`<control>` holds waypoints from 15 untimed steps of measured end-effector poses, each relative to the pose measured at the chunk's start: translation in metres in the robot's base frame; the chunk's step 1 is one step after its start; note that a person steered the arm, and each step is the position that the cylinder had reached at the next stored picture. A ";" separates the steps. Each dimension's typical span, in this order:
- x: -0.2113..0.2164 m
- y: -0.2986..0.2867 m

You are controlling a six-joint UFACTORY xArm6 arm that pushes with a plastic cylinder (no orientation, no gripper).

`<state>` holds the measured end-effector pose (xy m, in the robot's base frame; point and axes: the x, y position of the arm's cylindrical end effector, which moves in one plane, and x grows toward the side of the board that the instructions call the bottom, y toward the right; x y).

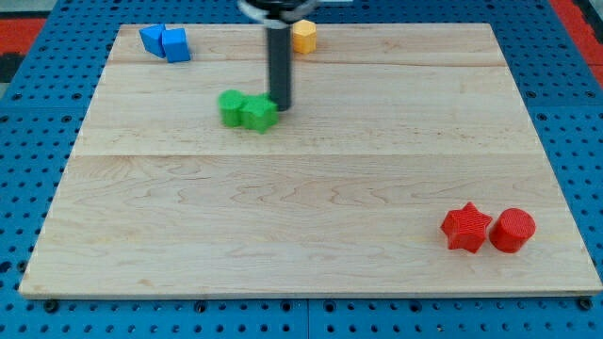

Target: Move the red star and the red circle to the center

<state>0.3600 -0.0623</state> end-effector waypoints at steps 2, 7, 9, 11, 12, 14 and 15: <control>0.000 0.016; 0.171 0.405; 0.190 0.335; 0.205 0.305; 0.206 0.267; 0.165 0.165; 0.163 0.166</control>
<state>0.5226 0.1041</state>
